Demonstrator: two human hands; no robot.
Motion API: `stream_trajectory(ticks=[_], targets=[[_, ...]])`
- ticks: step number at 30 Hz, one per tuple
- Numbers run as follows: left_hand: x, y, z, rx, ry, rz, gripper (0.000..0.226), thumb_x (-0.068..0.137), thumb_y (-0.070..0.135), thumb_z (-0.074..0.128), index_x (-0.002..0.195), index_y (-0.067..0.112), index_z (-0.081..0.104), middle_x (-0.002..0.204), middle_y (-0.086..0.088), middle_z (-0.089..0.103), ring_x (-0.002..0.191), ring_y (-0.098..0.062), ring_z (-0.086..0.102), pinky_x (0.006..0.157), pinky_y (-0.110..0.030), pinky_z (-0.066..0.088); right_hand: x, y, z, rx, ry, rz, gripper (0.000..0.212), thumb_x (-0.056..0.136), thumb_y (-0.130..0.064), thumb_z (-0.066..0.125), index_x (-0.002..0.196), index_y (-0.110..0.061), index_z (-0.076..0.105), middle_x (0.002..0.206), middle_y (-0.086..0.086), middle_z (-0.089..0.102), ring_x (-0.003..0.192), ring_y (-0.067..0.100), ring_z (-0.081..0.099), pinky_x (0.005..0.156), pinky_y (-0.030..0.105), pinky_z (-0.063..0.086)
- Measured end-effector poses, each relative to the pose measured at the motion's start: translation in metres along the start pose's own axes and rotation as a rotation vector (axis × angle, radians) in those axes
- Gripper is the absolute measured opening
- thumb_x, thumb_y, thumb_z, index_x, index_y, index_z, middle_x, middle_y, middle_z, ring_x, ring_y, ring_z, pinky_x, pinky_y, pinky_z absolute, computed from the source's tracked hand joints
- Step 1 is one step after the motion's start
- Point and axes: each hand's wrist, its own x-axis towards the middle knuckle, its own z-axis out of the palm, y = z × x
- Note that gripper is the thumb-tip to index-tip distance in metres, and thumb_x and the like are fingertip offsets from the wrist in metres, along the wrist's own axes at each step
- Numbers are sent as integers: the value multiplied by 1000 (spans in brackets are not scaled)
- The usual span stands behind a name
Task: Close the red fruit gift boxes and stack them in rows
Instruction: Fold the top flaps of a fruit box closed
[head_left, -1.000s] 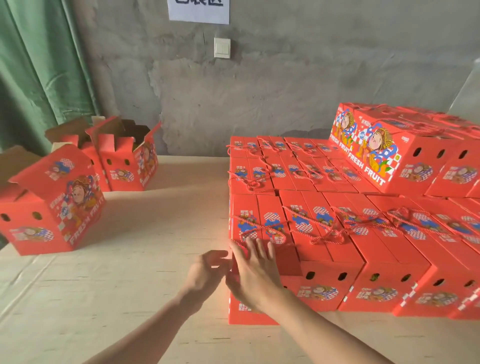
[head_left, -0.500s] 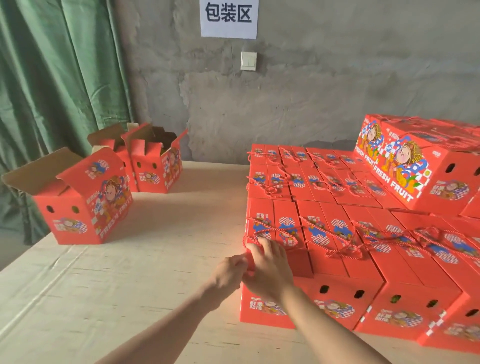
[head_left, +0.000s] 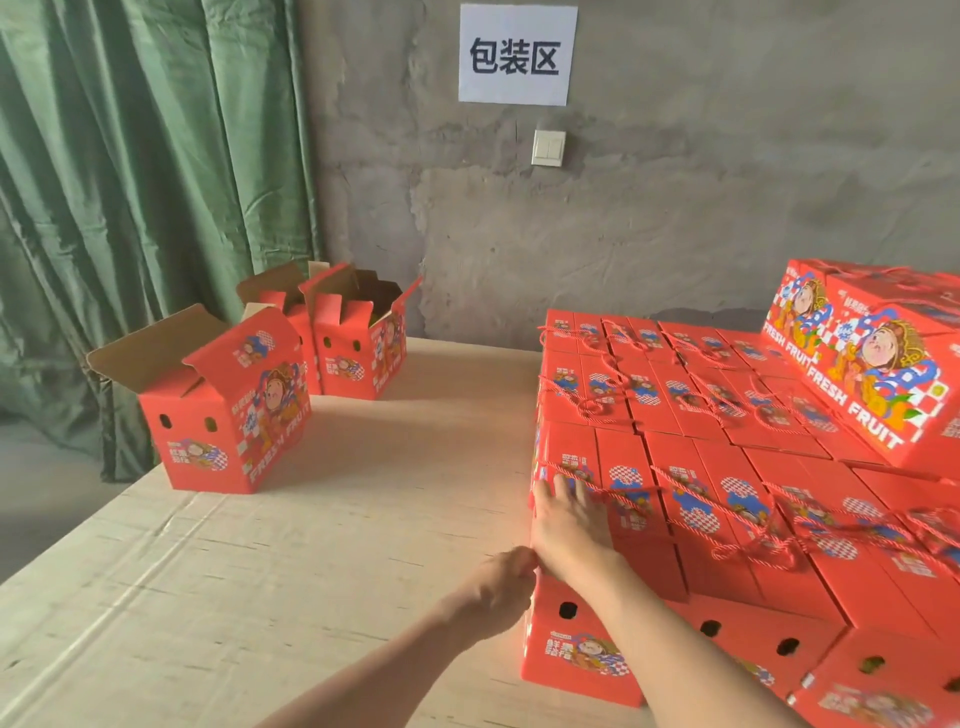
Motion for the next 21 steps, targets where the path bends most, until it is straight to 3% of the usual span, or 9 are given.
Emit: stream_trajectory(ticks=[3, 5, 6, 9, 11, 13, 17, 21], targets=[[-3, -8, -6, 152, -58, 76, 36, 100, 12, 31, 130, 6, 50, 134, -12, 52, 110, -23, 53, 91, -32, 42, 14, -23, -8, -226, -78, 8, 60, 81, -14, 53, 138, -7, 34, 143, 18, 29, 135, 41, 23, 108, 64, 16], [-7, -25, -15, 145, -78, 102, 38, 100, 24, 39, 135, 14, 49, 139, -2, 50, 122, -16, 50, 96, -22, 37, 19, -44, -4, -198, -42, -36, 56, 83, -15, 52, 136, -11, 36, 148, 16, 22, 141, 40, 12, 109, 66, -1], [-9, -35, -25, 142, -64, 94, 38, 98, 29, 43, 133, 18, 52, 138, 2, 52, 122, -13, 51, 98, -18, 36, 21, -56, 2, -128, -3, -75, 52, 85, -18, 51, 135, -14, 37, 149, 13, 22, 142, 36, 12, 111, 62, -1], [-14, -78, -77, 127, 44, 50, 26, 92, 31, 51, 109, 24, 70, 112, 7, 67, 99, -4, 62, 92, -15, 44, 24, -100, 21, 210, 5, -195, 39, 93, -26, 46, 131, -21, 40, 138, 1, 36, 131, 22, 34, 108, 34, 26], [-16, -116, -126, 109, 204, -10, 18, 90, 24, 55, 91, 23, 73, 88, 12, 68, 78, 1, 62, 74, -8, 45, 31, -137, 29, 371, -91, -235, 36, 95, -26, 45, 131, -19, 43, 134, 0, 43, 126, 19, 40, 102, 27, 34], [-16, -156, -183, 45, 406, -110, 15, 89, 16, 58, 83, 23, 70, 87, 8, 68, 80, -6, 63, 74, -14, 46, 46, -180, 36, 420, -159, -263, 37, 96, -26, 46, 131, -16, 45, 135, 2, 46, 126, 17, 43, 102, 24, 34], [-12, -223, -289, -94, 737, -251, 14, 88, 9, 61, 99, 9, 71, 101, -11, 70, 96, -25, 64, 77, -27, 44, 93, -281, 45, 512, -245, -277, 39, 97, -24, 44, 134, -11, 44, 138, 7, 46, 128, 20, 42, 103, 22, 31], [-8, -266, -371, -149, 879, -251, 25, 87, 8, 62, 111, 2, 63, 100, -13, 67, 84, -19, 57, 72, -27, 38, 152, -380, 46, 656, -232, -235, 48, 94, -23, 48, 138, -8, 35, 141, 12, 44, 128, 25, 43, 103, 26, 33]])
